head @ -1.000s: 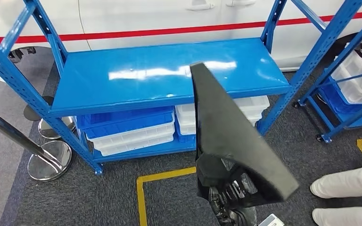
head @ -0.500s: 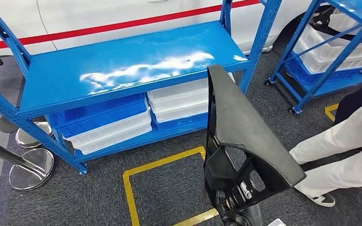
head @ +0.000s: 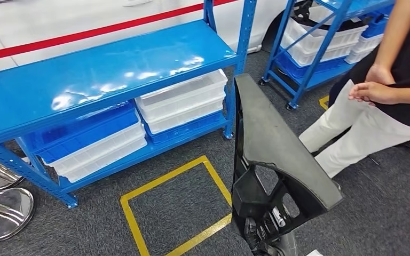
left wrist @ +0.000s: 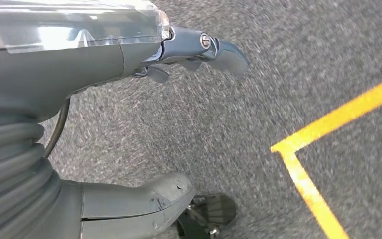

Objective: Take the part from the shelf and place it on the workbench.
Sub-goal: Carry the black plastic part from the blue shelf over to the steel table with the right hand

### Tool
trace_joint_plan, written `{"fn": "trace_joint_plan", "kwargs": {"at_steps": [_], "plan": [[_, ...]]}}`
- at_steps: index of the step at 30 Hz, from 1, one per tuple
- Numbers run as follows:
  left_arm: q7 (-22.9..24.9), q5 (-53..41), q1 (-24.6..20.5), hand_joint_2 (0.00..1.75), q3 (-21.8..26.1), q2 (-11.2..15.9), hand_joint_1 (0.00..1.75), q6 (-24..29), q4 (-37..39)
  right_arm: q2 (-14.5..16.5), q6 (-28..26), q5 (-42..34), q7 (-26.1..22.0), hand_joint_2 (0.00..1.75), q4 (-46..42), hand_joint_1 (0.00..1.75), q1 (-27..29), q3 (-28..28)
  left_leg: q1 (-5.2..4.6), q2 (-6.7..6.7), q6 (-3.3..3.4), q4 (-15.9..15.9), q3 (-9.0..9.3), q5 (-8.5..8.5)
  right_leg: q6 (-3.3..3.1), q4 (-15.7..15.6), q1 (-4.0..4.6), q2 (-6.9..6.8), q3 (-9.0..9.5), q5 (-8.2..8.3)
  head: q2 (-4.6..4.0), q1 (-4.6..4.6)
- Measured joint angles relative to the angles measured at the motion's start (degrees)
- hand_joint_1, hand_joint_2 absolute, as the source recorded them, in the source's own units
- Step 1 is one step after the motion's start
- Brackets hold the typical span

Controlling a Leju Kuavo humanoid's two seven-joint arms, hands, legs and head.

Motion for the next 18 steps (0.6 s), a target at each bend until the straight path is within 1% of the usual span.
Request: {"fn": "trace_joint_plan", "kwargs": {"at_steps": [1, 2, 3, 4, 5, 6, 7, 8, 9, 10, 11, 12, 13, 14, 15, 16, 17, 18], "plan": [[0.01, -0.01, -0.05, 1.75, 0.0, -0.07, 0.0, -0.01, -0.01, 0.0, -0.02, 0.0, 0.01, 1.75, 0.0, 1.75, 0.06, -0.02, 0.06, 0.85, -0.21, 0.38, -0.67, 0.2, 0.22, -1.7, -0.27, -0.41, 2.02, 1.6, 0.0, 0.0], [0.01, -0.01, -0.14, 1.75, 0.0, -0.13, 0.0, -0.01, -0.07, 0.0, -0.03, 0.0, 0.01, 1.75, -0.01, 1.75, 0.1, -0.04, 0.08, 1.58, -0.45, 0.85, -1.09, 0.28, 0.35, -5.38, -0.46, -1.37, 5.01, 2.47, 0.0, -0.01], [0.01, -0.01, -0.16, 1.75, 0.0, -0.19, 0.0, -0.02, -0.2, -0.01, -0.04, 0.0, 0.02, 1.75, -0.03, 1.75, 0.07, -0.05, 0.07, 2.18, -0.75, 1.3, -1.5, 0.29, 0.28, -9.68, -0.35, -2.65, 8.21, 2.31, 0.0, 0.0], [0.01, -0.01, -0.21, 1.75, 0.0, -0.25, 0.0, -0.02, -0.32, 0.01, -0.04, 0.01, 0.02, 1.75, -0.08, 1.75, 0.06, -0.07, 0.01, 2.71, -1.11, 1.67, -1.7, 0.27, -0.1, -13.16, -0.14, -3.75, 10.57, 1.67, 0.0, -0.02], [0.01, -0.01, -0.3, 1.75, 0.0, -0.27, 0.0, -0.03, -0.44, 0.03, -0.03, 0.01, 0.01, 1.75, -0.16, 1.75, 0.06, -0.08, -0.05, 3.2, -1.51, 1.98, -1.73, 0.25, -0.65, -15.35, 0.16, -4.49, 11.86, 0.77, 0.0, -0.03], [0.01, -0.01, -0.38, 1.75, 0.0, -0.32, 0.0, -0.04, -0.51, 0.05, -0.04, 0.01, 0.01, 1.75, -0.23, 1.75, 0.09, -0.09, -0.07, 3.73, -1.92, 2.11, -1.79, 0.3, -1.32, -16.1, 0.51, -4.48, 12.07, 0.28, 0.0, -0.04], [0.01, -0.02, -0.5, 1.75, 0.0, -0.38, 0.0, -0.05, -0.55, 0.09, -0.11, 0.01, 0.01, 1.75, -0.29, 1.75, 0.2, -0.13, -0.04, 4.22, -2.34, 2.23, -1.7, 0.34, -2.07, -16.2, 0.55, -3.91, 11.73, 0.41, 0.0, -0.05], [0.01, -0.04, -0.57, 1.75, 0.0, -0.46, 0.0, -0.09, -0.62, 0.13, -0.21, 0.0, 0.02, 1.75, -0.37, 1.75, 0.33, -0.16, 0.11, 3.82, -2.79, 2.52, -1.75, 0.11, -2.66, -16.39, 0.54, -3.37, 11.48, 0.64, 0.0, -0.04], [0.01, -0.09, -0.57, 1.75, 0.0, -0.6, 0.0, -0.15, -0.74, 0.2, -0.31, 0.0, 0.08, 1.75, -0.45, 1.75, 0.44, -0.21, 0.25, 2.6, -3.2, 3.34, -2.1, -0.7, -3.23, -16.53, 0.49, -2.82, 11.18, 1.01, 0.0, -0.05], [0.07, -0.19, -0.47, 1.75, 0.0, -0.74, 0.0, -0.23, -0.93, 0.31, -0.4, 0.0, 0.14, 1.75, -0.53, 1.75, 0.52, -0.26, 0.4, 0.84, -3.51, 5.43, -3.0, -2.39, -3.78, -16.68, 0.46, -2.26, 10.83, 1.43, 0.0, -0.05], [0.14, -0.34, -0.31, 1.75, 0.0, -0.92, 0.0, -0.32, -1.15, 0.44, -0.43, 0.01, 0.19, 1.75, -0.61, 1.75, 0.57, -0.28, 0.51, -1.06, -3.7, 8.66, -4.36, -4.65, -4.16, -16.7, 0.55, -1.69, 10.41, 1.79, 0.0, -0.05], [0.22, -0.49, -0.12, 1.75, 0.0, -1.08, 0.0, -0.4, -1.4, 0.55, -0.45, 0.01, 0.26, 1.75, -0.66, 1.75, 0.59, -0.31, 0.52, -2.22, -3.72, 12.68, -6.04, -6.97, -4.44, -16.65, 0.74, -0.99, 9.95, 2.09, 0.0, -0.05], [0.33, -0.62, 0.09, 1.75, 0.0, -1.21, 0.0, -0.48, -1.64, 0.63, -0.46, 0.02, 0.31, 1.75, -0.66, 1.75, 0.64, -0.32, 0.52, -2.7, -3.67, 16.53, -7.62, -8.62, -4.61, -16.56, 0.95, -0.2, 9.52, 2.36, 0.0, -0.05], [0.42, -0.74, 0.25, 1.75, 0.0, -1.33, 0.0, -0.56, -1.87, 0.67, -0.52, 0.03, 0.38, 1.75, -0.66, 1.75, 0.74, -0.34, 0.5, -2.83, -3.54, 18.76, -8.48, -9.02, -4.68, -16.43, 1.15, 0.6, 9.17, 2.57, 0.0, -0.05], [0.52, -0.85, 0.34, 1.75, 0.0, -1.47, 0.0, -0.64, -2.13, 0.69, -0.58, 0.05, 0.47, 1.75, -0.66, 1.75, 0.85, -0.36, 0.48, -2.9, -3.32, 18.88, -8.36, -8.21, -4.7, -16.25, 1.33, 1.39, 8.9, 2.71, 0.0, -0.05], [0.64, -0.98, 0.38, 1.75, 0.0, -1.61, 0.0, -0.75, -2.39, 0.72, -0.65, 0.07, 0.59, 1.75, -0.68, 1.75, 0.93, -0.37, 0.45, -3.11, -3.01, 16.71, -7.19, -6.41, -4.69, -16.05, 1.49, 2.16, 8.71, 2.78, 0.0, -0.05], [0.78, -1.09, 0.39, 1.75, 0.0, -1.74, 0.0, -0.89, -2.68, 0.78, -0.7, 0.11, 0.72, 1.75, -0.71, 1.75, 0.99, -0.39, 0.38, -3.67, -2.58, 12.88, -5.23, -4.22, -4.68, -15.85, 1.62, 2.89, 8.6, 2.81, 0.0, -0.05], [0.96, -1.19, 0.4, 1.75, 0.01, -1.84, 0.0, -1.07, -3.03, 0.87, -0.73, 0.15, 0.85, 1.75, -0.74, 1.75, 1.01, -0.4, 0.35, -4.85, -2.05, 8.92, -3.21, -2.75, -4.58, -15.67, 1.73, 3.54, 8.47, 2.87, 0.0, -0.04]]}}
